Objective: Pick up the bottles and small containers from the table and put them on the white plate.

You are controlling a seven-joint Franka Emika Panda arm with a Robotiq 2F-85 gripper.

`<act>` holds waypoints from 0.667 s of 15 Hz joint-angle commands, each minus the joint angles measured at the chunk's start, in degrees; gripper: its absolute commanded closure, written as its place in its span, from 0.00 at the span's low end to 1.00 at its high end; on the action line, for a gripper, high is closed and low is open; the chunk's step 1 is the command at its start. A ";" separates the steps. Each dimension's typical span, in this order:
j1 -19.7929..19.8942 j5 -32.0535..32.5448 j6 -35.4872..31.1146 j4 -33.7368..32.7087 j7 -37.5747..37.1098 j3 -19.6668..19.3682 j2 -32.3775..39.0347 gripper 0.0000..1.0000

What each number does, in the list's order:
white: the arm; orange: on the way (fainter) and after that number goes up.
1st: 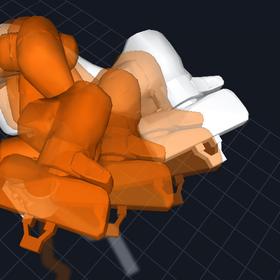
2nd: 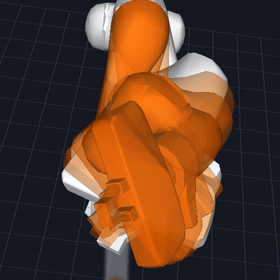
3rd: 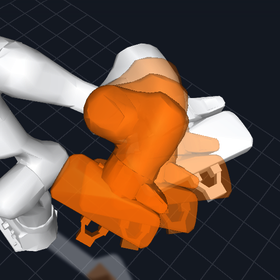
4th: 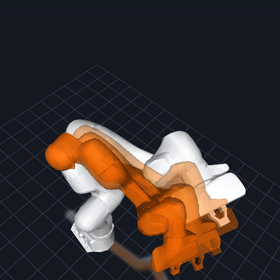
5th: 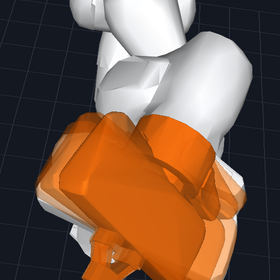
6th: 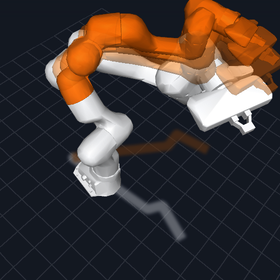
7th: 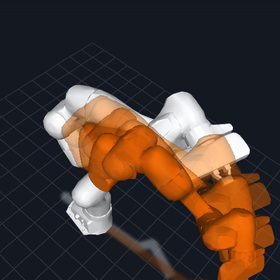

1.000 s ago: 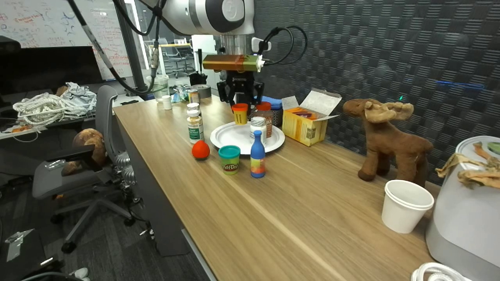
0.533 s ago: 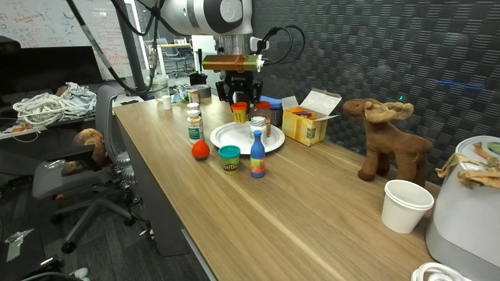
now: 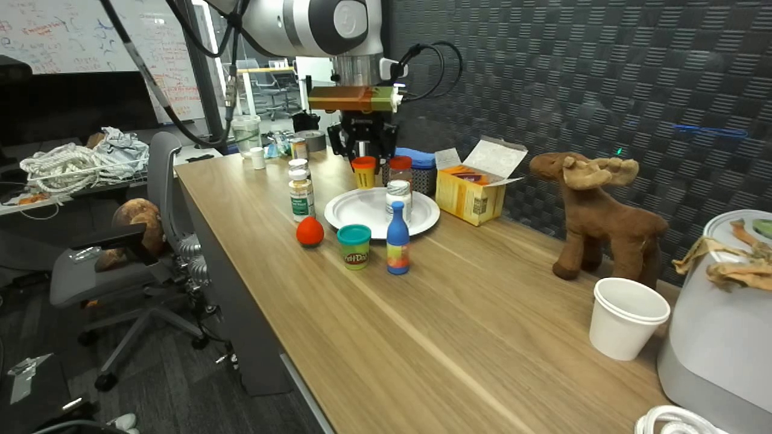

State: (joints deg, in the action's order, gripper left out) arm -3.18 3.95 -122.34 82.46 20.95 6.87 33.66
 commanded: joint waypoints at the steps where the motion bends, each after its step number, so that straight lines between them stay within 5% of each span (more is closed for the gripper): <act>1: 0.64 -0.67 -3.31 2.68 1.80 0.63 -1.35 0.77; 10: 1.49 -1.77 -5.97 3.40 4.21 1.36 -0.19 0.77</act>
State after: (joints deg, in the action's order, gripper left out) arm -2.98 3.86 -125.75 83.45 22.75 6.92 33.60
